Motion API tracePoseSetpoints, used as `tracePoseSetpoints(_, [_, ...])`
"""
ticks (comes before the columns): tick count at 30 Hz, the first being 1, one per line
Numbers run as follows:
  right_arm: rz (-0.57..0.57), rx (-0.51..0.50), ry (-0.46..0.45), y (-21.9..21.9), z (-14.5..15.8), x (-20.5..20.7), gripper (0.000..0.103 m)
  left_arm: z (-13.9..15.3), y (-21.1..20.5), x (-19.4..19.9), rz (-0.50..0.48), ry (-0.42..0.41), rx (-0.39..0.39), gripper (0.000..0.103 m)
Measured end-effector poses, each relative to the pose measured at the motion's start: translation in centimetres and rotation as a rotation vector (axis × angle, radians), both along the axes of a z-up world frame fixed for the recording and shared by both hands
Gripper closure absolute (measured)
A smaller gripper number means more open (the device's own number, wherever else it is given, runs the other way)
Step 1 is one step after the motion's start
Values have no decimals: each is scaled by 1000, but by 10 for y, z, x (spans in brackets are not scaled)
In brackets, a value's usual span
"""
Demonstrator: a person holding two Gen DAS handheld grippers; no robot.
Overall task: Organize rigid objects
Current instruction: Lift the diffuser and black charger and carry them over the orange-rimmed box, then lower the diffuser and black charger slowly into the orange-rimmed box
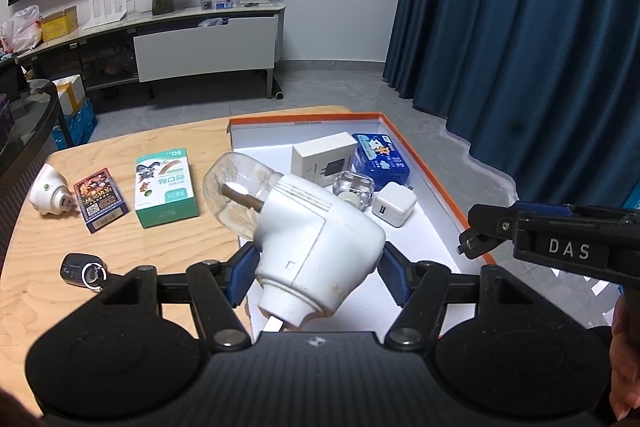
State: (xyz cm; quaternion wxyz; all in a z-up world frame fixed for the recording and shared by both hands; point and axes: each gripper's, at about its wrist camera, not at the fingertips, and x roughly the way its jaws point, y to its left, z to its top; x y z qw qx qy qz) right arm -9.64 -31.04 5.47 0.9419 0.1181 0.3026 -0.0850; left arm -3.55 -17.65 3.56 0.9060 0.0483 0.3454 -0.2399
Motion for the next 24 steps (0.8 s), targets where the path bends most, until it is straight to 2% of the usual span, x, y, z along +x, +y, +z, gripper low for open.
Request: tracePoseSetpoints(24, [38, -21, 23, 13, -2, 14, 47, -6, 3, 3, 1, 15, 0, 37])
